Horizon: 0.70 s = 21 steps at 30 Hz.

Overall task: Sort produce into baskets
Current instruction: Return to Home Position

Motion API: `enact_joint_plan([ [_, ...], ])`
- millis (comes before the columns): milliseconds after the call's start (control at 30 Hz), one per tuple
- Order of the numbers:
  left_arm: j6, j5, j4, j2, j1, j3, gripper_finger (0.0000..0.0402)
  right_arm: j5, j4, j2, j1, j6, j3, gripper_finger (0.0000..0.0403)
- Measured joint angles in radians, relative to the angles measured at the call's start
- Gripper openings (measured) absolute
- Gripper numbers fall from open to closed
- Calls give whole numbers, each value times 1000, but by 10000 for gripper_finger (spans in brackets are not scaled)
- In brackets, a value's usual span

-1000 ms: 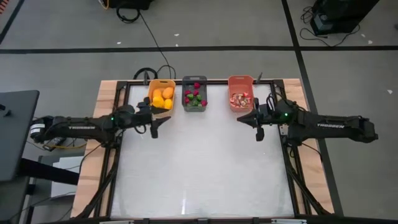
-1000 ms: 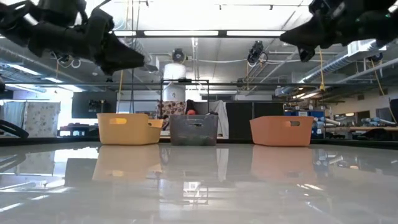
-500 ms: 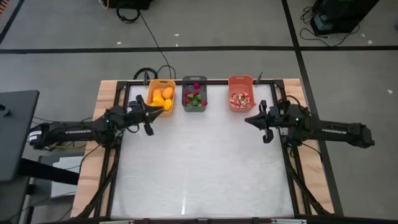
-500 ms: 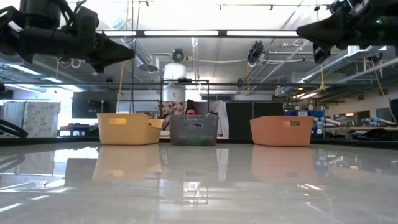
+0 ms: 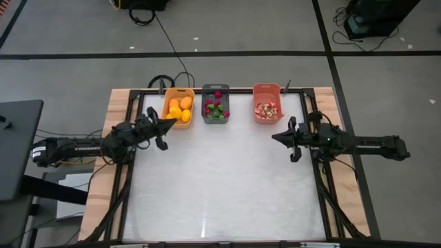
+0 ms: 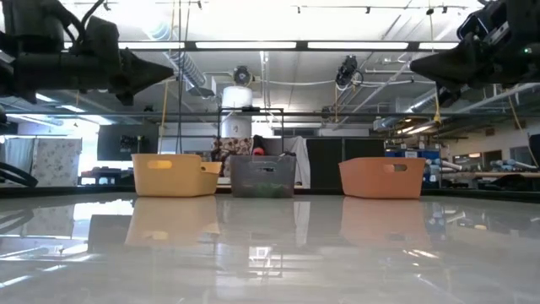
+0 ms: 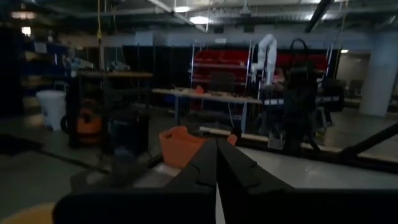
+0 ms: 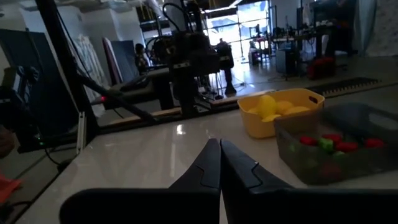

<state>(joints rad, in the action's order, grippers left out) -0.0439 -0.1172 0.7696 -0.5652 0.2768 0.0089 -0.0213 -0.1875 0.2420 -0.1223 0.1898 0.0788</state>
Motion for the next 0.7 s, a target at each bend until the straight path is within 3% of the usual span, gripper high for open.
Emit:
enact_joint_plan([
  [467, -48, 85, -109, 11, 8, 0, 6, -5, 0, -68, 2, -11, -17, 6],
  [700, -94, 212, -176, 134, 47, -1, 6, 3, 50, -122, 2, -23, -25, 6],
])
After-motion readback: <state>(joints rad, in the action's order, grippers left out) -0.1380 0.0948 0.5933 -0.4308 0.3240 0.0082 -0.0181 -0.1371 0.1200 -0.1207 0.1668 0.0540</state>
